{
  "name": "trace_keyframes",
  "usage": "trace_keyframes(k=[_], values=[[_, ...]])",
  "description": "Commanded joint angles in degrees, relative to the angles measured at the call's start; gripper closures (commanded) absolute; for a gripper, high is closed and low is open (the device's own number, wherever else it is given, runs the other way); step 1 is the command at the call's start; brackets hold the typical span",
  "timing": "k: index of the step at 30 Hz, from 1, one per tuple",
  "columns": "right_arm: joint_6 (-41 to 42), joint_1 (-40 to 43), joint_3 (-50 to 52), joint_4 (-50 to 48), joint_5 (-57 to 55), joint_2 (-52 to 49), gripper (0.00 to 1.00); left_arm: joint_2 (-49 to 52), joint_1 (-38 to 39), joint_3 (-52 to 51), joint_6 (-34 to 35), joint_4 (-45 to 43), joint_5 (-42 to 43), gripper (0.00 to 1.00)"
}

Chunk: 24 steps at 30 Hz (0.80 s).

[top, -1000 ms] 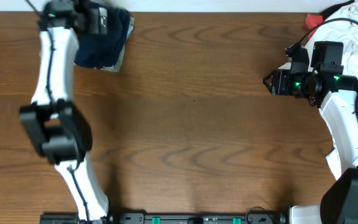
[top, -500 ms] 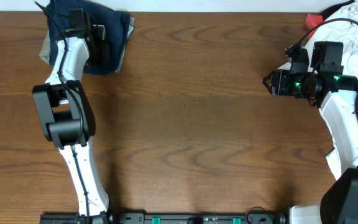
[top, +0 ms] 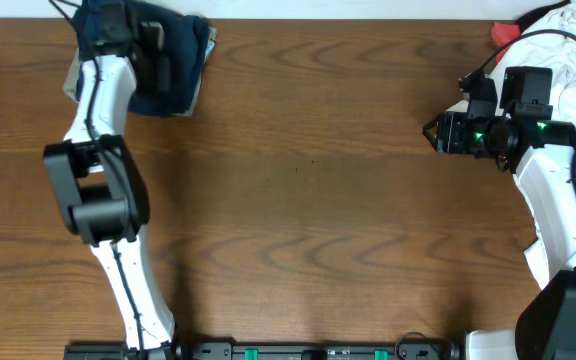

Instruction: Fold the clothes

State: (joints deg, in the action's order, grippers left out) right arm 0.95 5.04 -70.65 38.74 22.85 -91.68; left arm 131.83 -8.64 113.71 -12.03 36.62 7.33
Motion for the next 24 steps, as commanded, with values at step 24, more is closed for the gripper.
trace_keyframes(k=[24], values=[[-0.8,-1.4,0.3,-4.7,-0.1,-0.4,0.46,6.9,-11.1,1.6,2.4,-7.6,-4.9,0.94]])
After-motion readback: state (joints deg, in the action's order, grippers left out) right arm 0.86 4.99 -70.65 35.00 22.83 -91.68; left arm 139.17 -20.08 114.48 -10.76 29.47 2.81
